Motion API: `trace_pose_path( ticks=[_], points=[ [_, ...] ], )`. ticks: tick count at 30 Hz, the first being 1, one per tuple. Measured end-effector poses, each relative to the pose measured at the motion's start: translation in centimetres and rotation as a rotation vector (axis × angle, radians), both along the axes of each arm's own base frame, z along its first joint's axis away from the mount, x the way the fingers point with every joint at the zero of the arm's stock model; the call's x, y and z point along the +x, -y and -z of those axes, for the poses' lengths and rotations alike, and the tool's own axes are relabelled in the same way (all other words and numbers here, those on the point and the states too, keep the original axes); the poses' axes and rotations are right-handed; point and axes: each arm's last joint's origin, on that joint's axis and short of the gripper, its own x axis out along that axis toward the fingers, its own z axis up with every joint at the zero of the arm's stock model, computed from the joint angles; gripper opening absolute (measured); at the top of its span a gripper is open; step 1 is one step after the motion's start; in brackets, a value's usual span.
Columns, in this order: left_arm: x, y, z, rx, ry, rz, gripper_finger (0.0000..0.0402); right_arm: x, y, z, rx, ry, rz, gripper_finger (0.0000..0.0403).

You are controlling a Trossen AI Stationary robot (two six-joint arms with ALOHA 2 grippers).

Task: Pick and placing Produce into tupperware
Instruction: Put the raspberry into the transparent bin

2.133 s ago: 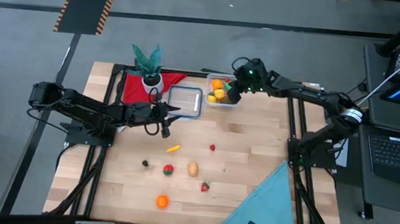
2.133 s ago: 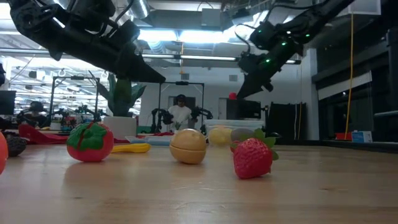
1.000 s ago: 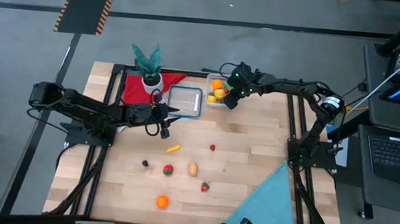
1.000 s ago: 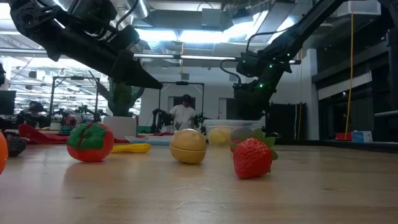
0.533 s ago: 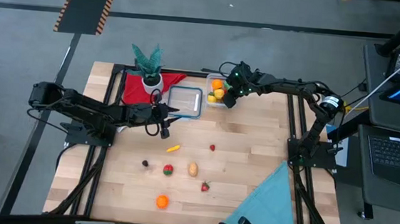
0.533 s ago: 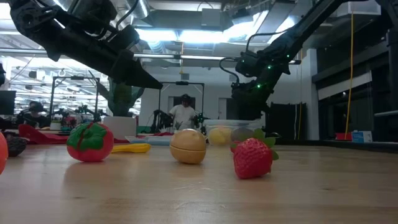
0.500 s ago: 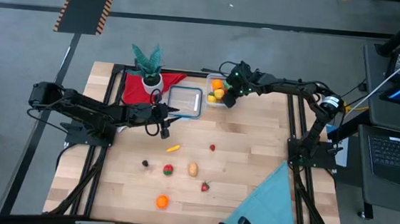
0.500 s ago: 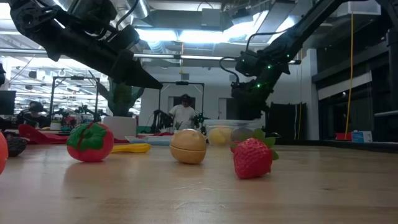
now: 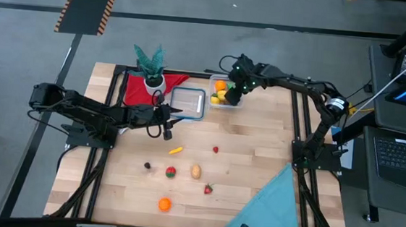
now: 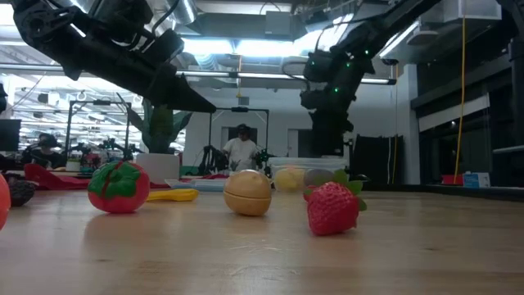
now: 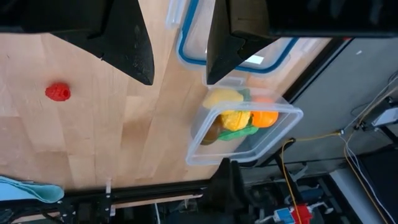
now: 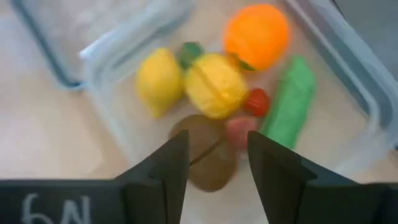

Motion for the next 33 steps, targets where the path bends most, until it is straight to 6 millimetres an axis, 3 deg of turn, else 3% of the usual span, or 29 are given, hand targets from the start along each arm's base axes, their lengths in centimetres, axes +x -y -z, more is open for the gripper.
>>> trace_pose_path(
  ticks=[6,12,23,28,33],
  points=[
    [0.0,0.0,0.0,-0.021,0.009,-0.007,0.0140,0.6,-3.8,-1.5,-0.069,0.019,-0.130,0.0159],
    [0.0,0.0,-0.1,-0.024,0.019,-0.008,0.0140,-0.7,-9.3,-2.8,-0.093,0.095,-0.209,0.0159],
    [0.1,0.5,-0.1,-0.044,0.036,0.010,0.0140,-4.3,-19.7,-1.3,-0.078,0.281,-0.356,0.0158],
    [0.2,1.0,-0.2,-0.044,0.041,0.033,0.0140,-5.1,-22.8,-0.2,-0.038,0.280,-0.406,0.0158],
    [0.2,1.2,-0.3,-0.045,0.050,0.043,0.0140,-4.9,-24.5,0.4,-0.007,0.273,-0.444,0.0158]
  ],
)
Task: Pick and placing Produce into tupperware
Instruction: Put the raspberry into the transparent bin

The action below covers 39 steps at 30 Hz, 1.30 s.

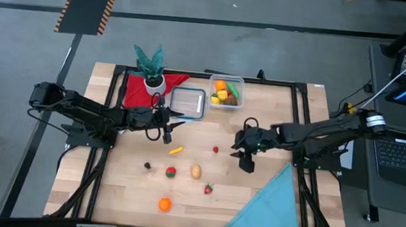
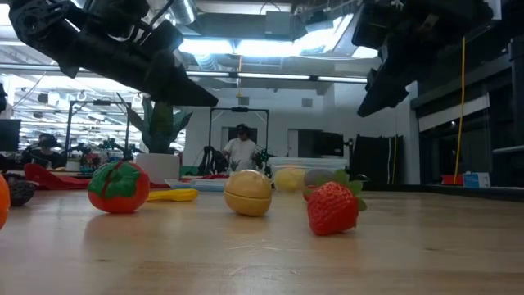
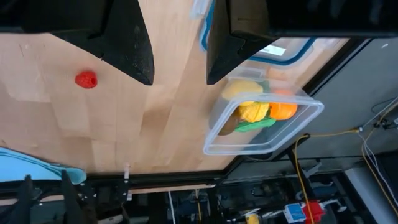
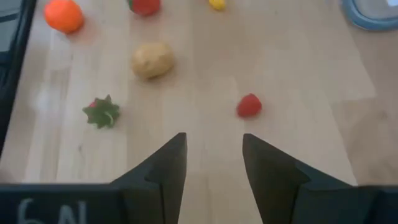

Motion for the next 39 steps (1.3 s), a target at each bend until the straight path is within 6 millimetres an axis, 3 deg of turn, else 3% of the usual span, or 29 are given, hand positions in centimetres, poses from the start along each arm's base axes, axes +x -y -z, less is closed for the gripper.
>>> trace_pose_path(
  ticks=[11,30,34,39],
  points=[
    [0.0,0.0,0.0,-0.022,0.014,-0.006,0.0140,1.9,-0.7,0.5,0.011,0.108,-0.018,0.0169],
    [0.0,0.0,0.0,-0.014,0.001,-0.004,0.0140,2.2,-0.1,0.5,-0.012,0.119,0.038,0.0169],
    [0.0,0.0,0.0,-0.013,0.000,-0.005,0.0140,2.8,0.0,1.6,-0.064,0.099,0.070,0.0189],
    [0.0,0.0,0.1,-0.013,-0.010,-0.005,0.0140,3.9,0.0,4.6,-0.120,0.007,0.038,0.0223]
  ],
)
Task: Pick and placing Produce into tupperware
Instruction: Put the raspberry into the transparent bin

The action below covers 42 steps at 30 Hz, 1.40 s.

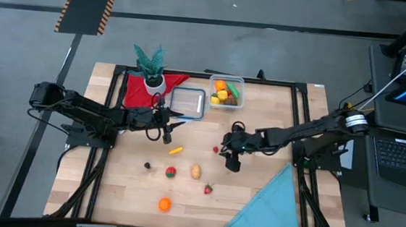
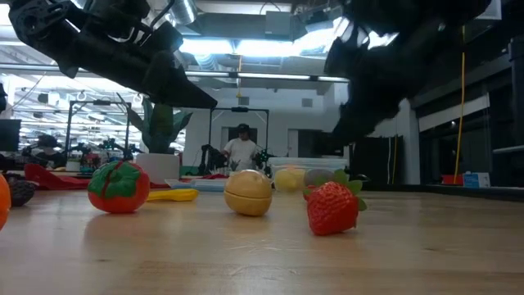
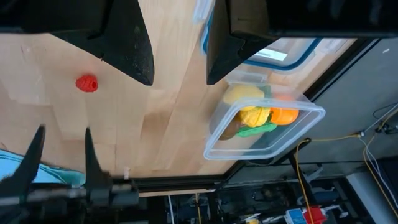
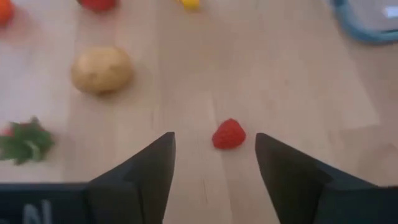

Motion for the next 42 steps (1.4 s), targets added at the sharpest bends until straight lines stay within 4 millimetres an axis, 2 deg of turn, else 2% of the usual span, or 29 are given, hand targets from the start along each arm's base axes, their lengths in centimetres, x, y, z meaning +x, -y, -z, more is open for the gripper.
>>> trace_pose_path(
  ticks=[5,12,30,42],
  points=[
    [0.0,0.0,0.0,0.000,-0.004,0.000,0.0140,1.1,0.0,2.3,-0.021,-0.029,-0.013,0.0238],
    [0.0,0.0,0.0,0.001,-0.005,0.001,0.0140,1.9,-0.1,3.9,-0.020,-0.025,-0.013,0.0231],
    [0.0,0.0,0.1,0.015,-0.019,0.005,0.0140,2.3,-0.1,5.2,-0.028,-0.033,0.030,0.0230],
    [-0.1,0.0,0.2,0.015,-0.028,0.005,0.0140,2.3,0.1,5.1,-0.047,-0.023,0.077,0.0230]
  ],
)
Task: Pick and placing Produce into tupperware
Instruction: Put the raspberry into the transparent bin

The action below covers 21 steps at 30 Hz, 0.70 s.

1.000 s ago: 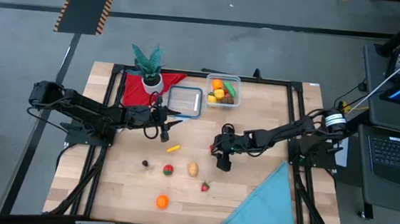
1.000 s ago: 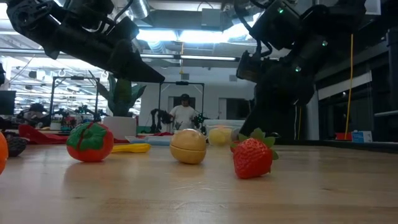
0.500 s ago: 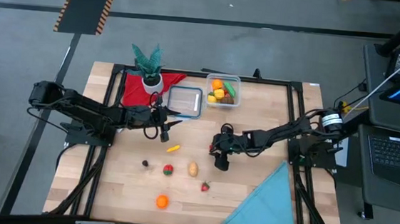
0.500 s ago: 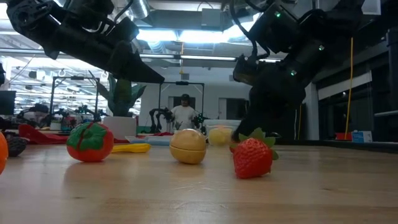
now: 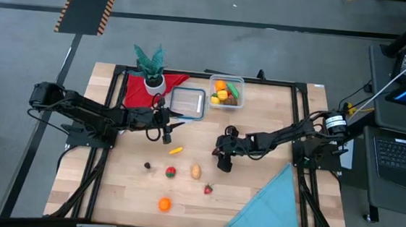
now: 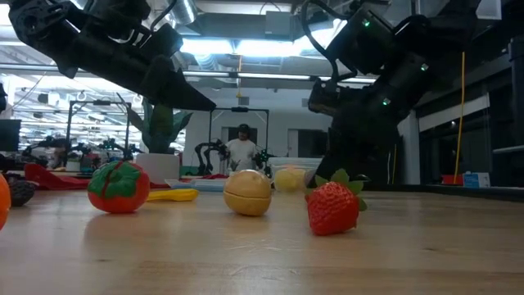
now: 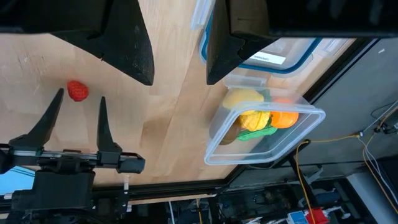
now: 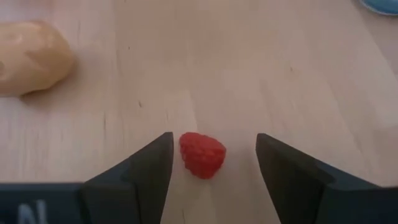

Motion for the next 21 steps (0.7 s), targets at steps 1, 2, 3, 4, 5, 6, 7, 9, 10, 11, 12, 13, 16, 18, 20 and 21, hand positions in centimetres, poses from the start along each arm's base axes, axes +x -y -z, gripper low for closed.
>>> trace_pose_path(
  ticks=[1,2,3,4,5,6,7,9,10,11,12,13,16,18,20,21],
  points=[
    [0.0,0.0,0.0,0.000,0.000,0.000,0.0140,0.0,0.0,0.0,0.007,-0.002,-0.008,0.0230],
    [0.0,0.0,0.0,0.000,0.000,0.000,0.0140,0.0,0.0,0.1,0.004,-0.005,-0.013,0.0230],
    [0.0,0.0,0.0,0.000,0.000,0.000,0.0140,0.0,0.0,0.2,-0.003,-0.009,-0.022,0.0230],
    [0.0,0.0,0.0,0.000,0.000,0.000,0.0140,0.0,0.0,0.3,-0.005,-0.016,-0.027,0.0230],
    [0.0,0.0,0.0,0.000,0.000,0.000,0.0140,0.0,-0.1,0.5,0.001,-0.025,-0.034,0.0230],
    [0.0,0.0,0.0,0.000,0.000,0.000,0.0140,0.0,-0.1,0.8,0.006,-0.035,-0.042,0.0230],
    [0.0,0.0,0.0,0.000,0.000,0.000,0.0140,0.0,-0.1,1.1,0.004,-0.044,-0.044,0.0230],
    [0.0,0.0,0.0,0.000,0.000,0.000,0.0140,0.1,-0.1,1.3,-0.001,-0.050,-0.044,0.0230],
    [0.0,0.0,0.0,0.000,-0.001,0.000,0.0140,0.1,-0.1,1.4,-0.004,-0.052,-0.046,0.0230],
    [0.0,0.0,0.0,0.000,-0.001,0.000,0.0140,0.1,-0.1,1.5,-0.013,-0.053,-0.055,0.0230],
    [0.0,0.0,0.0,0.000,-0.001,0.000,0.0140,0.1,-0.1,1.5,-0.019,-0.054,-0.057,0.0230],
    [0.0,0.0,0.0,0.000,-0.001,0.000,0.0140,0.2,-0.1,1.5,-0.023,-0.052,-0.061,0.0230],
    [0.0,0.0,0.0,0.000,-0.001,0.000,0.0140,0.2,-0.1,1.5,-0.035,-0.043,-0.078,0.0230],
    [0.0,0.0,0.0,0.000,-0.001,0.000,0.0140,0.3,-0.1,1.5,-0.035,-0.041,-0.078,0.0230],
    [0.0,0.0,0.0,0.000,-0.001,0.000,0.0140,0.3,-0.1,1.5,-0.035,-0.041,-0.078,0.0230],
    [0.0,0.0,0.0,0.001,-0.001,0.000,0.0140,0.3,-0.1,1.5,-0.035,-0.041,-0.078,0.0228]
  ],
)
